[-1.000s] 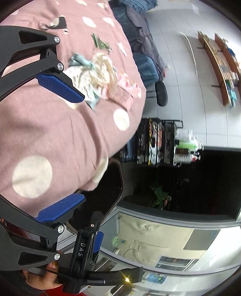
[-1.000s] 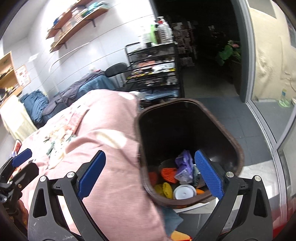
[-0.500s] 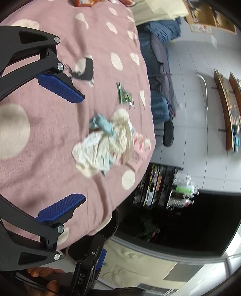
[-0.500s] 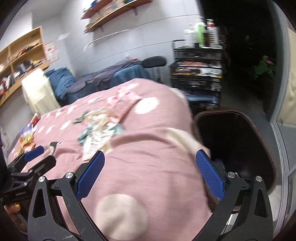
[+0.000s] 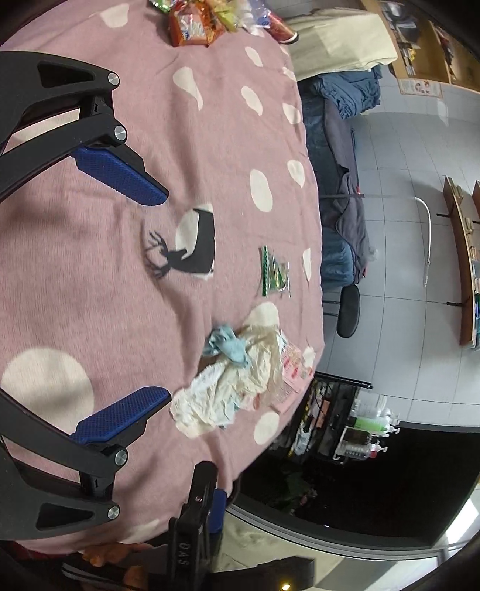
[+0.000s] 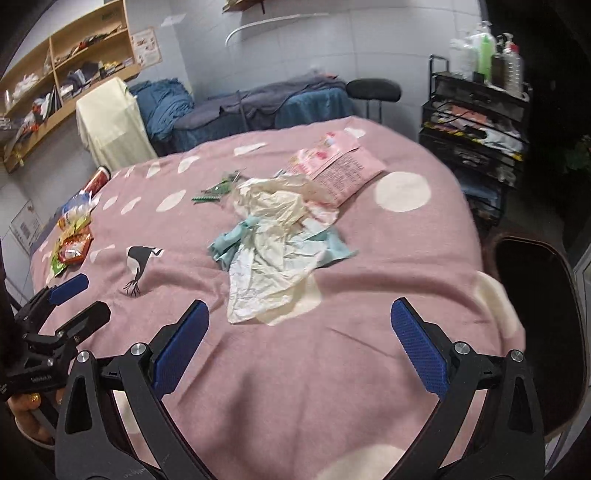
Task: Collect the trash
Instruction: 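Grasp the crumpled white tissue with the right tool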
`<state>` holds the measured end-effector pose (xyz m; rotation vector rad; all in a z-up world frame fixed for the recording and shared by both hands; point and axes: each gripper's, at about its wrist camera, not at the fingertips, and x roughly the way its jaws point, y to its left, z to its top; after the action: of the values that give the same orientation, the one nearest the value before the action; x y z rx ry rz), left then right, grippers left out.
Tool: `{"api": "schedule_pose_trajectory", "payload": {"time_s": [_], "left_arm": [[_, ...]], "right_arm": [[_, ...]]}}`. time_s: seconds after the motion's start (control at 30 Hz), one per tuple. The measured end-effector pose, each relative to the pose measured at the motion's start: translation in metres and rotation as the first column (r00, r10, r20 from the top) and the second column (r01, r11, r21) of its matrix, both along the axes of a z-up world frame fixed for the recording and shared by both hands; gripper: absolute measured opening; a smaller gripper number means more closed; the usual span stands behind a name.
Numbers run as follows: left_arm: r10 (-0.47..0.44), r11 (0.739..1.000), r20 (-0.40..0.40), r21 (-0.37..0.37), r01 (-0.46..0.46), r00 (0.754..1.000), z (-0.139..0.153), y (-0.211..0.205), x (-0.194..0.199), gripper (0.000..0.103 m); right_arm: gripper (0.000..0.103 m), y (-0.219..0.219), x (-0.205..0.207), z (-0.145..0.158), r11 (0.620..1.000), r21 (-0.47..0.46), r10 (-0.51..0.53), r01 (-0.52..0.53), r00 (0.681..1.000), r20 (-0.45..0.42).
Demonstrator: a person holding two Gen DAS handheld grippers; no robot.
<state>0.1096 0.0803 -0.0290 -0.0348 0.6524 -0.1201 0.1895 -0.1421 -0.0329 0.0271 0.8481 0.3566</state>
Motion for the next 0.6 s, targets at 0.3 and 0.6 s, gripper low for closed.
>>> {"api": "schedule_pose_trajectory", "payload": {"time_s": [0.3,0.6], "left_arm": [[-0.002,0.996,-0.02,0.084,0.004,1.0,-0.003,0.0,0.006,0.098],[-0.026,0.999,-0.061,0.04,0.028,0.998,-0.009,-0.005,0.015,0.098]], "right_arm": [[0.097,0.053,0.047,-0.024,0.978,-0.185,0.082,-0.099,0.992,-0.097],[0.056,0.05,0.061,-0.039,0.981,-0.163,0.085,-0.109,0.985,-0.147]]}}
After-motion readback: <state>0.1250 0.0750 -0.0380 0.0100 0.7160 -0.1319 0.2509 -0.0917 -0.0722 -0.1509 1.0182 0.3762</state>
